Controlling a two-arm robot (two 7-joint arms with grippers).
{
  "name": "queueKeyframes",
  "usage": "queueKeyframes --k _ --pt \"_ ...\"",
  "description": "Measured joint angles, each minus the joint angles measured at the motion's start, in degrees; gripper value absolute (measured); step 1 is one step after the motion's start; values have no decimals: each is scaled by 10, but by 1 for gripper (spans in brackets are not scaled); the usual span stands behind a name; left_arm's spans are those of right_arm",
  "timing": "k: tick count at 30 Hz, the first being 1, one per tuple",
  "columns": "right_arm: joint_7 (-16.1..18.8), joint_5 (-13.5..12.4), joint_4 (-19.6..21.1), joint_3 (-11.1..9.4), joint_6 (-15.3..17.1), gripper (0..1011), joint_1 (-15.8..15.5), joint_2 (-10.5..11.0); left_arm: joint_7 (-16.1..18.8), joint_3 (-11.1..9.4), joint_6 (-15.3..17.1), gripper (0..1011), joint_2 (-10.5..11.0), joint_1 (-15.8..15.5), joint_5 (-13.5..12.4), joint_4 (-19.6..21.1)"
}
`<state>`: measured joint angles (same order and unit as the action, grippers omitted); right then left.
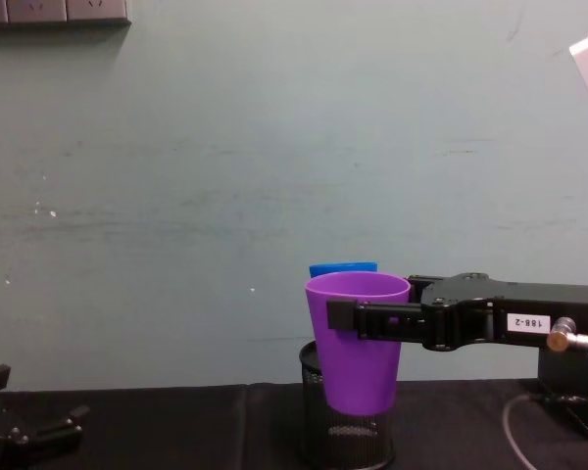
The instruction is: Pick up one cup with a gripper and tap it against the other cup.
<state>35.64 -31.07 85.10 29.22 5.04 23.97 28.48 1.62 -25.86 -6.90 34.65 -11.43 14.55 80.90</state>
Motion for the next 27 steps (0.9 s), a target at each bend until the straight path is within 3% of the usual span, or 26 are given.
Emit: queueKeyframes --k 16,27 --pt "-25 -1 0 4 16 736 15 -5 0 0 0 1000 0 0 0 0" --pt "-77 23 -52 13 32 736 46 -50 0 0 0 1000 0 0 0 0"
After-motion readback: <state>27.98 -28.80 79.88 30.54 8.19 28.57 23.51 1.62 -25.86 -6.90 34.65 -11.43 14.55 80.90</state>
